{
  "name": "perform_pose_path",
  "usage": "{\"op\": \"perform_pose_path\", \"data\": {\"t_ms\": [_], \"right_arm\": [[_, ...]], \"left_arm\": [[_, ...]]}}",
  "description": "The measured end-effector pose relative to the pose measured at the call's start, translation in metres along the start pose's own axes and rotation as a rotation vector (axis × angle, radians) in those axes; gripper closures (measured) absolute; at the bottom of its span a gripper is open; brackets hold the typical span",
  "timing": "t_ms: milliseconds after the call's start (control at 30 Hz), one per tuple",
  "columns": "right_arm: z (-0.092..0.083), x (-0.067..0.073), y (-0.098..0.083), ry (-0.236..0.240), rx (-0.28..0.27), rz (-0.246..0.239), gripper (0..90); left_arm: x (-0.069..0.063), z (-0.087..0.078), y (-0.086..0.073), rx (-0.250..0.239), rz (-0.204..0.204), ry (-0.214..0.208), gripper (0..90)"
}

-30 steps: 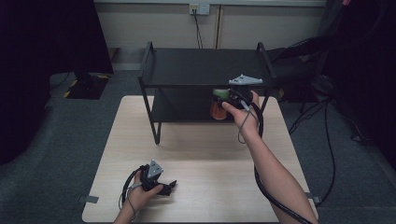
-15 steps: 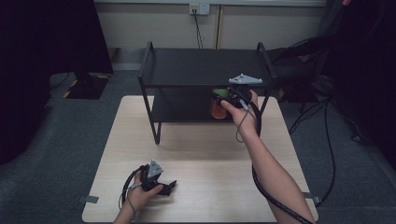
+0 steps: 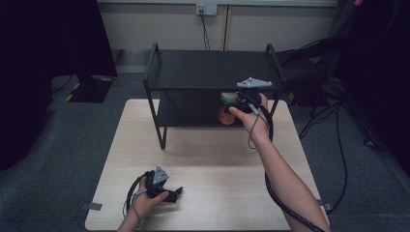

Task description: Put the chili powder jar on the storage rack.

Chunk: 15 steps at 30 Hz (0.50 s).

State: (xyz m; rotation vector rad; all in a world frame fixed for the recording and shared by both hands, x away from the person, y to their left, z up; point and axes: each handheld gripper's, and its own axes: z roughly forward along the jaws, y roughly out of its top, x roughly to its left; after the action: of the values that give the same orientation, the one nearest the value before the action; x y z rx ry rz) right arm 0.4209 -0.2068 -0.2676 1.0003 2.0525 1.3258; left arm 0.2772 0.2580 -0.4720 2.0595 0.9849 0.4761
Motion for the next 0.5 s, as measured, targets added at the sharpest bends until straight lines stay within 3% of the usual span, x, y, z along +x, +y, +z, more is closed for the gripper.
{"op": "perform_pose_path", "data": {"t_ms": [67, 167, 500], "right_arm": [[-0.0007, 0.0027, -0.002, -0.018, -0.01, 0.008, 6.0], [-0.0008, 0.0002, -0.0025, -0.007, -0.003, 0.019, 0.6], [-0.0086, -0.0046, -0.0104, 0.006, -0.006, 0.015, 0.2]], "left_arm": [[-0.0001, 0.0, 0.0, 0.0, 0.0, 0.001, 0.0], [0.0002, -0.0002, -0.0001, 0.0, 0.003, 0.0, 0.0], [-0.0001, -0.0007, -0.0001, 0.002, 0.005, -0.001, 0.0]]}}
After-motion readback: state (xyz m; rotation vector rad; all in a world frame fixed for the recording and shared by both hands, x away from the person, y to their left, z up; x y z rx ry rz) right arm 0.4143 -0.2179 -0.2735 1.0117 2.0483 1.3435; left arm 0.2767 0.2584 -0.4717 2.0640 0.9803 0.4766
